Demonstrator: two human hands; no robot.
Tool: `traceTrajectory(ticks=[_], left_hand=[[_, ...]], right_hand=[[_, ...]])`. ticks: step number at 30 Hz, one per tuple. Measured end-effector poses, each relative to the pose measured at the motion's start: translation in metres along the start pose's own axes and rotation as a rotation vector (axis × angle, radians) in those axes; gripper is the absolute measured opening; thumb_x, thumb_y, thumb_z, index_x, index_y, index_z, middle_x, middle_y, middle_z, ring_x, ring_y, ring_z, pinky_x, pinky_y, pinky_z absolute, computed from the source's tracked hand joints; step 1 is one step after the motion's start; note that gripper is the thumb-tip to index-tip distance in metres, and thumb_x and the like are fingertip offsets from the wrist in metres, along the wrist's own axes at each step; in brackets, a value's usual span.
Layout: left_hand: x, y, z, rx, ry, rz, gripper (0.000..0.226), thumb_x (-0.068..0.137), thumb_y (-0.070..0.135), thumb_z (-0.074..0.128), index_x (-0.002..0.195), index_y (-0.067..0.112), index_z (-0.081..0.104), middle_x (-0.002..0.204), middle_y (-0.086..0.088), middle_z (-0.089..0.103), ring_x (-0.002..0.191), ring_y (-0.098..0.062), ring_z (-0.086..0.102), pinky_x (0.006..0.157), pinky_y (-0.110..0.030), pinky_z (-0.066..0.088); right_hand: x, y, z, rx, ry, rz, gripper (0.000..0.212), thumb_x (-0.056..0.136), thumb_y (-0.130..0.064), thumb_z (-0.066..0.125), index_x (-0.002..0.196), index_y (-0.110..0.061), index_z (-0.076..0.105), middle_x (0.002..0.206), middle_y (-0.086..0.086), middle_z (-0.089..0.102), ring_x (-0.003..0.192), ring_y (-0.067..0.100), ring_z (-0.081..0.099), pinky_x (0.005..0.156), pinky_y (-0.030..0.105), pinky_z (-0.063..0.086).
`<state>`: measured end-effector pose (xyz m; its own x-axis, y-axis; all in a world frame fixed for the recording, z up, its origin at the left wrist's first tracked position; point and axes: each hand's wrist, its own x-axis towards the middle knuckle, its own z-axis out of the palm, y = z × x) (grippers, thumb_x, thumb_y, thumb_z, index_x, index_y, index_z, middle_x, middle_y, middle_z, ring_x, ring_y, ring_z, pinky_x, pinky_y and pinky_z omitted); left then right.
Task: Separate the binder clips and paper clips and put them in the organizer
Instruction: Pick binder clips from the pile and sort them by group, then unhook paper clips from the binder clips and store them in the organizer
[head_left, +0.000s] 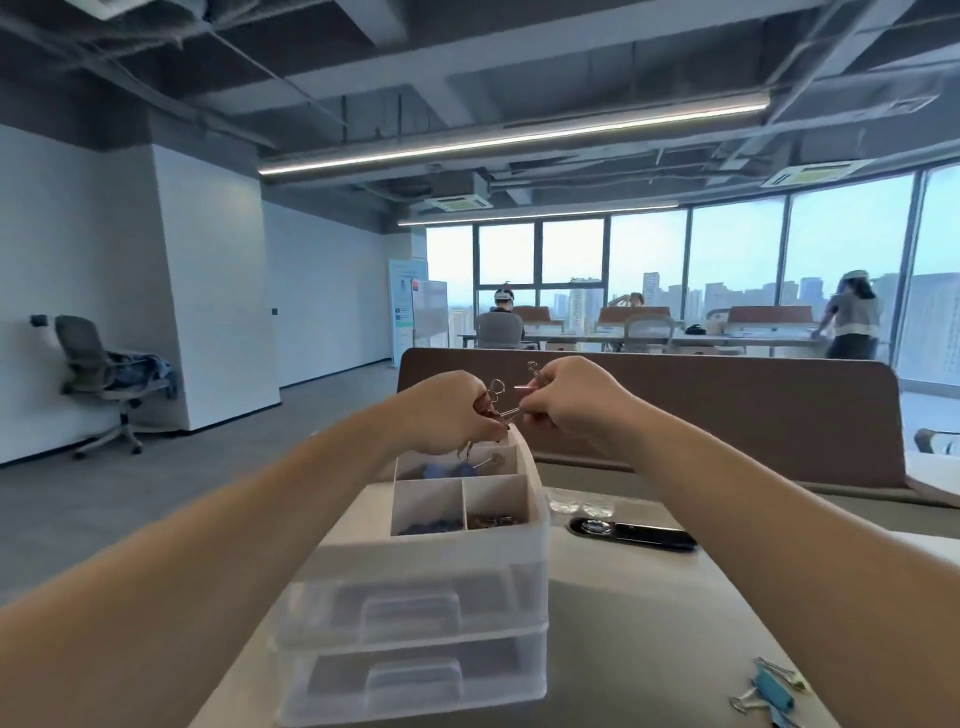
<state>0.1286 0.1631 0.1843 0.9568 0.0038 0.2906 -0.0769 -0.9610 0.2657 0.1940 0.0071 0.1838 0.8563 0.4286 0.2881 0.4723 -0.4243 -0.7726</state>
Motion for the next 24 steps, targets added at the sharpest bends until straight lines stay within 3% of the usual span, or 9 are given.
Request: traceTrajectory(ticks=[4, 5, 7, 8, 11, 15, 18, 21, 24], left_hand=[[0.034, -0.023, -0.004, 0.01, -0.049, -0.056, 0.031, 0.089, 0.039, 0.066, 0.092, 0.008, 0.062, 0.079, -0.009, 0.063, 0.066, -0.016, 0.053, 0.06, -0.026, 0.04], [0.042, -0.027, -0.005, 0.011, -0.049, -0.07, 0.03, 0.088, 0.039, 0.067, 0.089, 0.009, 0.061, 0.076, -0.007, 0.059, 0.064, -0.015, 0.05, 0.058, -0.024, 0.038], [0.056, -0.035, -0.003, -0.015, -0.04, -0.08, 0.029, 0.084, 0.037, 0.072, 0.081, 0.01, 0.062, 0.068, -0.001, 0.057, 0.059, -0.013, 0.045, 0.052, -0.023, 0.034], [0.062, -0.037, -0.002, -0.041, -0.041, -0.077, 0.028, 0.083, 0.036, 0.072, 0.076, 0.011, 0.064, 0.064, 0.003, 0.059, 0.055, -0.011, 0.045, 0.05, -0.021, 0.034], [0.076, -0.043, 0.003, -0.117, -0.048, -0.101, 0.029, 0.086, 0.035, 0.07, 0.076, 0.007, 0.068, 0.059, 0.005, 0.062, 0.049, -0.009, 0.045, 0.05, -0.02, 0.036], [0.086, -0.05, 0.016, -0.214, -0.051, -0.129, 0.029, 0.086, 0.033, 0.07, 0.088, 0.004, 0.067, 0.072, -0.005, 0.065, 0.058, -0.014, 0.05, 0.057, -0.027, 0.04], [0.09, -0.055, 0.024, -0.222, -0.064, -0.146, 0.024, 0.086, 0.029, 0.07, 0.086, 0.005, 0.067, 0.075, -0.009, 0.064, 0.06, -0.016, 0.052, 0.06, -0.028, 0.043], [0.093, -0.059, 0.029, -0.206, -0.097, -0.173, 0.026, 0.082, 0.034, 0.074, 0.085, 0.008, 0.072, 0.07, -0.006, 0.065, 0.056, -0.015, 0.054, 0.058, -0.026, 0.046], [0.092, -0.058, 0.029, -0.22, -0.153, -0.184, 0.012, 0.081, 0.024, 0.077, 0.085, 0.014, 0.072, 0.074, -0.004, 0.067, 0.06, -0.013, 0.057, 0.057, -0.021, 0.048]], right_hand=[[0.038, -0.004, 0.015, -0.098, 0.019, -0.043, 0.004, 0.087, -0.002, 0.061, 0.09, -0.005, 0.062, 0.077, 0.006, 0.061, 0.063, 0.014, 0.057, 0.047, 0.013, 0.045], [0.049, -0.004, 0.02, -0.161, 0.017, -0.061, 0.004, 0.088, -0.003, 0.062, 0.092, -0.002, 0.063, 0.082, 0.009, 0.064, 0.069, 0.017, 0.061, 0.054, 0.015, 0.05], [0.068, -0.002, 0.029, -0.296, 0.018, -0.076, 0.009, 0.088, -0.007, 0.065, 0.094, -0.001, 0.066, 0.094, 0.014, 0.07, 0.088, 0.024, 0.066, 0.073, 0.028, 0.053], [0.075, -0.001, 0.033, -0.323, 0.013, -0.077, 0.006, 0.086, -0.008, 0.067, 0.091, -0.003, 0.067, 0.095, 0.014, 0.071, 0.089, 0.026, 0.066, 0.074, 0.032, 0.052], [0.091, 0.006, 0.042, -0.401, 0.009, -0.104, 0.009, 0.085, -0.008, 0.067, 0.077, -0.011, 0.063, 0.083, 0.01, 0.07, 0.076, 0.023, 0.061, 0.063, 0.031, 0.046], [0.103, 0.013, 0.046, -0.47, 0.018, -0.12, 0.021, 0.082, -0.009, 0.066, 0.064, -0.015, 0.059, 0.065, 0.003, 0.06, 0.067, 0.021, 0.055, 0.054, 0.027, 0.039], [0.104, 0.013, 0.045, -0.488, -0.052, -0.116, 0.014, 0.082, -0.011, 0.067, 0.068, -0.009, 0.069, 0.064, 0.005, 0.061, 0.06, 0.018, 0.052, 0.053, 0.027, 0.039], [0.102, 0.01, 0.042, -0.466, -0.122, -0.115, 0.023, 0.087, -0.021, 0.066, 0.079, -0.001, 0.074, 0.061, 0.005, 0.059, 0.057, 0.017, 0.049, 0.051, 0.024, 0.037], [0.1, 0.007, 0.041, -0.422, -0.218, -0.028, 0.023, 0.088, -0.018, 0.065, 0.084, 0.003, 0.073, 0.051, 0.001, 0.056, 0.049, 0.017, 0.047, 0.046, 0.021, 0.039]])
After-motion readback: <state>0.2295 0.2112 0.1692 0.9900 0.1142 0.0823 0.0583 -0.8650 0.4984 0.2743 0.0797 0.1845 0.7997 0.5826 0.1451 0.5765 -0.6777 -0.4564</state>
